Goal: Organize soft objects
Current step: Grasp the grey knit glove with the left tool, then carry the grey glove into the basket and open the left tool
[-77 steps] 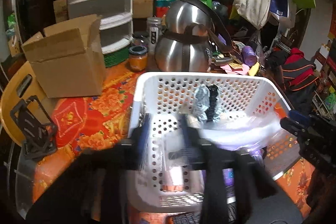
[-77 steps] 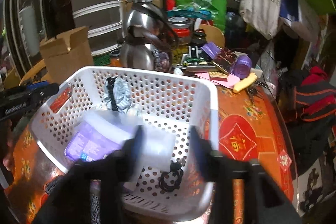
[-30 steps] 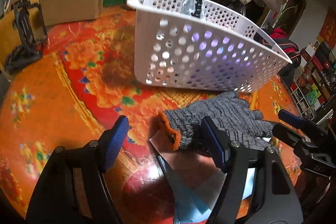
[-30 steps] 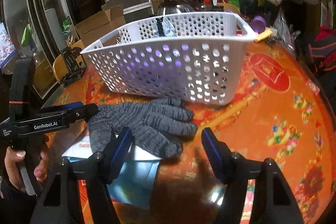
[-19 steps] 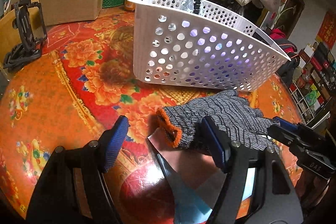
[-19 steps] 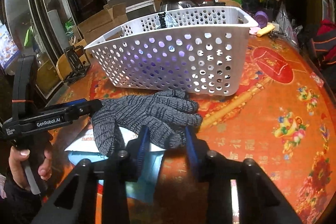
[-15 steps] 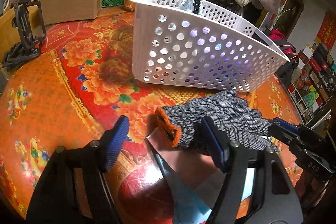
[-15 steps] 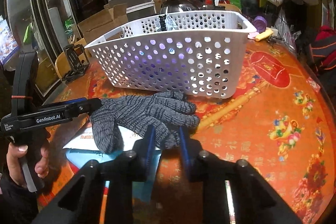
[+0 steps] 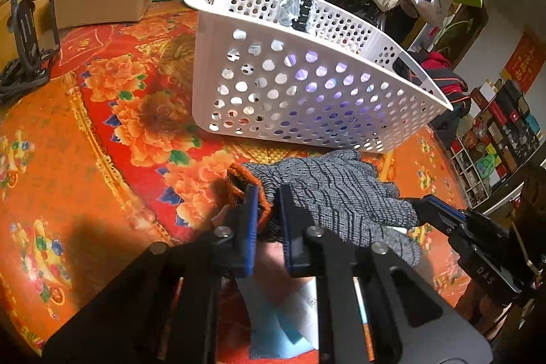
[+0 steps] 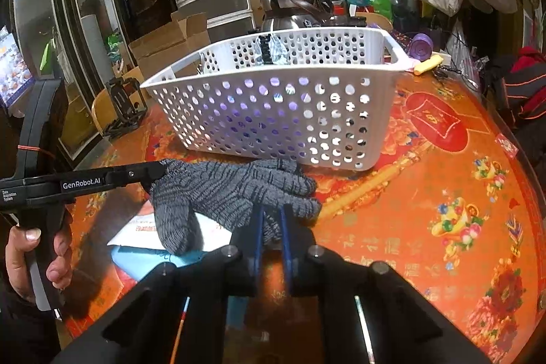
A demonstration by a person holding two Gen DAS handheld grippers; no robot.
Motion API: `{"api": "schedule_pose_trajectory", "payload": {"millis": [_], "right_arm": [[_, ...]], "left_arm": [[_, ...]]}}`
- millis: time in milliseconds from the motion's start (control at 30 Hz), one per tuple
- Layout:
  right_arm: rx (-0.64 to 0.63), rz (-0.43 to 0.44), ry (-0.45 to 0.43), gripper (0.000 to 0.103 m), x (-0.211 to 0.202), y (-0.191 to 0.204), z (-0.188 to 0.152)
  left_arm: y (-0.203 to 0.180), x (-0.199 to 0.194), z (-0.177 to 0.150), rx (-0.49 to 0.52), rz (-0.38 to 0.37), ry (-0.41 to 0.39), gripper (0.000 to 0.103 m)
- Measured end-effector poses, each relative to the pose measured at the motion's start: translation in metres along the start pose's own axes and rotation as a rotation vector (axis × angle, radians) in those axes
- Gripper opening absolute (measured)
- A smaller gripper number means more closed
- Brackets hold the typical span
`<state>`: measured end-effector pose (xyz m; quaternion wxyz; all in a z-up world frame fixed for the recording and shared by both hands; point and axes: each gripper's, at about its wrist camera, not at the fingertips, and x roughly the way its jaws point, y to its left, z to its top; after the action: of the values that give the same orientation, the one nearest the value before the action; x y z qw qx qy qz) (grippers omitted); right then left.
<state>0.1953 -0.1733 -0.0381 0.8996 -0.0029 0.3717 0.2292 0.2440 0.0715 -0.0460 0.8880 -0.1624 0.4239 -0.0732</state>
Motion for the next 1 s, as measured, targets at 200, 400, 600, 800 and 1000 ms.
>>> {"api": "schedule_pose_trajectory", "payload": {"millis": [200, 400, 600, 800, 1000], "right_arm": [[0.011, 0.006, -0.001, 0.006, -0.001, -0.004, -0.001], [0.038, 0.038, -0.025, 0.006, -0.009, -0.01, 0.003], [0.029, 0.048, -0.054, 0.006, -0.023, -0.006, 0.01], [0.011, 0.056, -0.1, 0.005, -0.047, 0.002, 0.025], [-0.024, 0.055, -0.158, 0.005, -0.079, 0.013, 0.047]], "left_arm": [[-0.002, -0.006, 0.002, 0.011, 0.002, -0.005, 0.008], [-0.005, -0.012, -0.001, 0.017, -0.003, -0.021, 0.007], [-0.009, -0.027, 0.0, 0.019, -0.03, -0.051, 0.007], [-0.019, -0.052, 0.004, 0.032, -0.048, -0.098, 0.007], [-0.028, -0.082, 0.017, 0.041, -0.065, -0.137, 0.006]]}}
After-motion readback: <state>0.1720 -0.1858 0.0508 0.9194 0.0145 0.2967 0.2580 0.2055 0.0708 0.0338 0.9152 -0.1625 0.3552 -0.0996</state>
